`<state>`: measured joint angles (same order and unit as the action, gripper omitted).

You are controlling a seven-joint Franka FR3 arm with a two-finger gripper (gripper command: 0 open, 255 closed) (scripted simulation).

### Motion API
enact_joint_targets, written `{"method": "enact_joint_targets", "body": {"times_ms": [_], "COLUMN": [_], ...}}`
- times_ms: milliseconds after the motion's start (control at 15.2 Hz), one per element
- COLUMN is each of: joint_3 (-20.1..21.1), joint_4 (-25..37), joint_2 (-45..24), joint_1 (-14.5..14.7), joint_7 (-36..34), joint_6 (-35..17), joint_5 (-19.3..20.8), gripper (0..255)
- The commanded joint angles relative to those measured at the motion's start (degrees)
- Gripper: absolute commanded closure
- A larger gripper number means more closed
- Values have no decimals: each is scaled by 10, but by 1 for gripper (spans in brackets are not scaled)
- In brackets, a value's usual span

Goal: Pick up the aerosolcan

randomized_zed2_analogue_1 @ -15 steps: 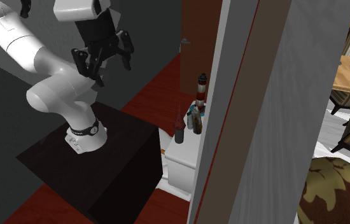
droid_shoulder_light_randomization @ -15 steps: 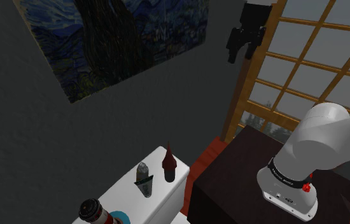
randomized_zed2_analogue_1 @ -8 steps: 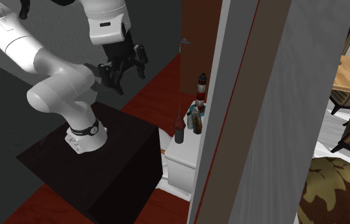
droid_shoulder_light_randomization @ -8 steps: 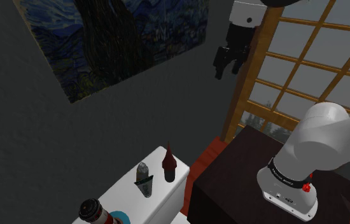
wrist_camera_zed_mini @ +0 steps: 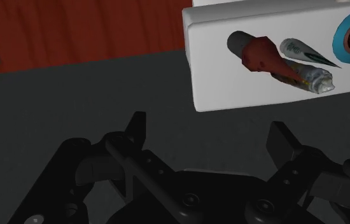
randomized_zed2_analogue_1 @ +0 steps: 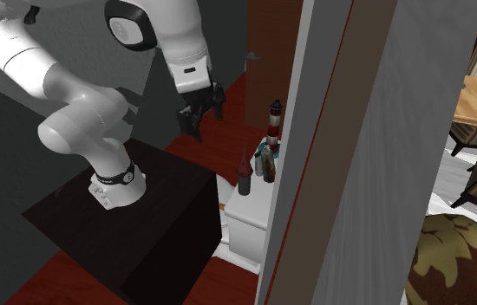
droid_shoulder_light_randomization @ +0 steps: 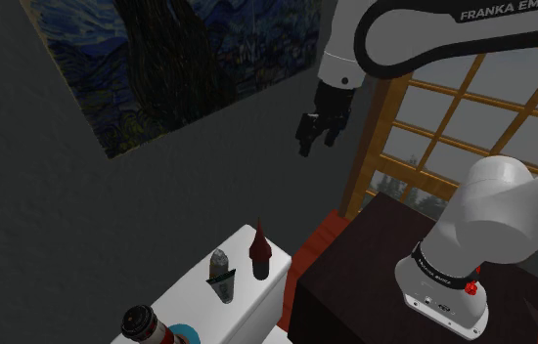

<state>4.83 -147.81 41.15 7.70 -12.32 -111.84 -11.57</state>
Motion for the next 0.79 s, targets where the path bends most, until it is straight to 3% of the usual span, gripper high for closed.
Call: {"method": "enact_joint_targets", "body": {"times_ms": [0, 726], "joint_3": [15, 99], "joint_4": [-16, -35], "joint_2": [-21, -200], "joint_1": [12, 74], "joint_7": [-4, -23], "joint_6": [-47, -294], "joint_5": [-15, -83], "gripper": [0, 0]}}
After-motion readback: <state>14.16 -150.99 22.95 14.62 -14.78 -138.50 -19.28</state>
